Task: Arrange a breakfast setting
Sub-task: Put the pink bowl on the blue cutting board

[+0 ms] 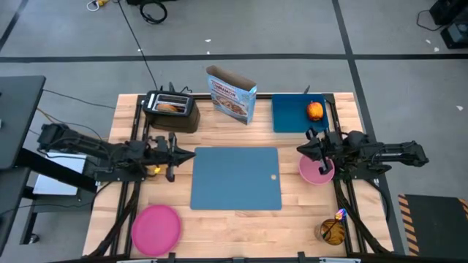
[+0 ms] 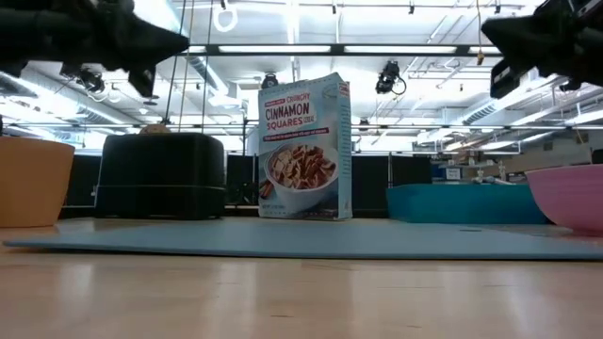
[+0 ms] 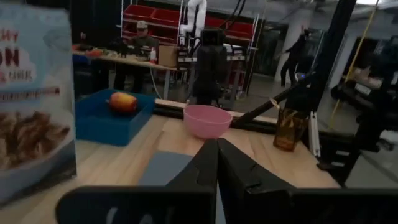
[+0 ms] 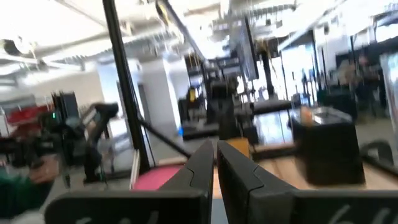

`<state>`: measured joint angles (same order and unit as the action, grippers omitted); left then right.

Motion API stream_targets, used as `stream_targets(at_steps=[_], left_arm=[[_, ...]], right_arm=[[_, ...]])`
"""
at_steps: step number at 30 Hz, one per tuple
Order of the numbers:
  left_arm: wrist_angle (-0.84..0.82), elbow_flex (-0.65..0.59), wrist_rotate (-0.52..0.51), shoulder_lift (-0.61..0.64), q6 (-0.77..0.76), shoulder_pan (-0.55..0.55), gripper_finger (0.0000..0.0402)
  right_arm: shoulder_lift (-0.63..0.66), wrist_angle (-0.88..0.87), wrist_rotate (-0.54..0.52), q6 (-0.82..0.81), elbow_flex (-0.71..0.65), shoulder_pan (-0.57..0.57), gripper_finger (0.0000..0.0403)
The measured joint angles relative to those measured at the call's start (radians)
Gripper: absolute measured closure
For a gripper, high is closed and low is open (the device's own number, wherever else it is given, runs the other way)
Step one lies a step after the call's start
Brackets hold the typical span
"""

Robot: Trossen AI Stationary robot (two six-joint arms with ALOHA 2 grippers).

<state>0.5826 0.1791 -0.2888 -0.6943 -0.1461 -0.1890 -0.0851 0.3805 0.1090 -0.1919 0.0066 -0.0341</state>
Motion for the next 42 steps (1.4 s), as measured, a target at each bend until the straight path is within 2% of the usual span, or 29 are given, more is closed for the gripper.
stream_targets(at_steps=[3, 7, 14, 19, 24, 30, 34, 39, 42], left_arm=[[0.002, 0.033, -0.023, -0.053, 0.019, 0.0, 0.0392], [0.062, 0.054, -0.028, -0.108, 0.022, -0.011, 0.0392], [0.167, 0.087, -0.03, -0.207, 0.085, -0.038, 0.0397], [0.17, 0.13, -0.033, -0.256, 0.088, -0.027, 0.0394], [0.169, 0.139, -0.033, -0.273, 0.09, -0.026, 0.0393], [0.169, 0.14, -0.033, -0.273, 0.087, -0.027, 0.0383], [0.167, 0.14, -0.033, -0.273, 0.082, -0.027, 0.0378], [0.167, 0.14, -0.033, -0.273, 0.079, -0.027, 0.0377], [0.167, 0.14, -0.033, -0.273, 0.079, -0.027, 0.0377]], right_arm=[[-0.009, 0.032, -0.132, -0.03, 0.012, 0.0, 0.0375], [-0.078, -0.085, -0.134, -0.075, 0.088, 0.027, 0.0389], [-0.395, -0.21, -0.301, -0.105, 0.289, 0.155, 0.0395], [-0.637, -0.483, -0.436, -0.193, 0.516, 0.243, 0.0396], [-0.829, -0.834, -0.486, -0.362, 0.752, 0.319, 0.0396], [-1.026, -1.279, -0.494, -0.616, 1.002, 0.382, 0.0396], [-1.152, -1.532, -0.435, -0.783, 1.088, 0.401, 0.0389], [-1.25, -1.656, -0.319, -0.916, 1.083, 0.398, 0.0337], [-1.285, -1.645, -0.307, -0.981, 1.062, 0.397, 0.0296]])
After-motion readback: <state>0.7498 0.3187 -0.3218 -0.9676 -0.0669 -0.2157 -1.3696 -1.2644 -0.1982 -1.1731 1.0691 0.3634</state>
